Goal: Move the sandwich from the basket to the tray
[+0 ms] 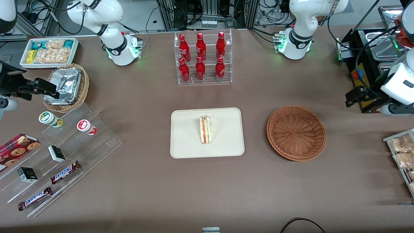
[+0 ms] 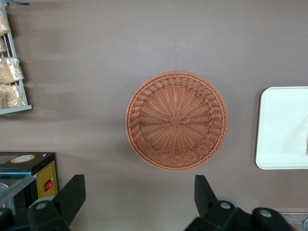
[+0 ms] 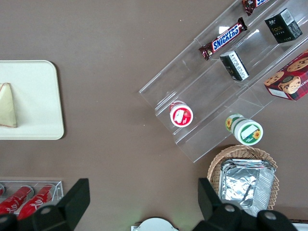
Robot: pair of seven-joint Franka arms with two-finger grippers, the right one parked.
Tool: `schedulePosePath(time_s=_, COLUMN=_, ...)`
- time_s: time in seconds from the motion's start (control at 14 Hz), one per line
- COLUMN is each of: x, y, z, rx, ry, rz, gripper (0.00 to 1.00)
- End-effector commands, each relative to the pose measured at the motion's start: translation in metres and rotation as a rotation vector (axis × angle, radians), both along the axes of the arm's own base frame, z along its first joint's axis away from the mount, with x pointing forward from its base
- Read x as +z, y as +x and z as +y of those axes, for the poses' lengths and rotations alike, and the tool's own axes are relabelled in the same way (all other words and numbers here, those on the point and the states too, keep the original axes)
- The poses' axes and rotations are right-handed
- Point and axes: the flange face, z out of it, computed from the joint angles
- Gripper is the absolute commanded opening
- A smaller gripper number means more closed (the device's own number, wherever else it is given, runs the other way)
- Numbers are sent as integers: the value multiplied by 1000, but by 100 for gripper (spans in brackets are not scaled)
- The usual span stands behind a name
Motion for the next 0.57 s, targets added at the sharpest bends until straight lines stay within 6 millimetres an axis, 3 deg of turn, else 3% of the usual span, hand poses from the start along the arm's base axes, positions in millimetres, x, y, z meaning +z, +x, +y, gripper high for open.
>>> schedulePosePath(time_s=0.0, x=5, y=-1, z=0, rx=0, ry=-10, rz=15, gripper=100)
schedulePosePath(time_s=0.5, x=9, y=-10, z=0, rx=-16, ry=-5, rz=49, gripper=100)
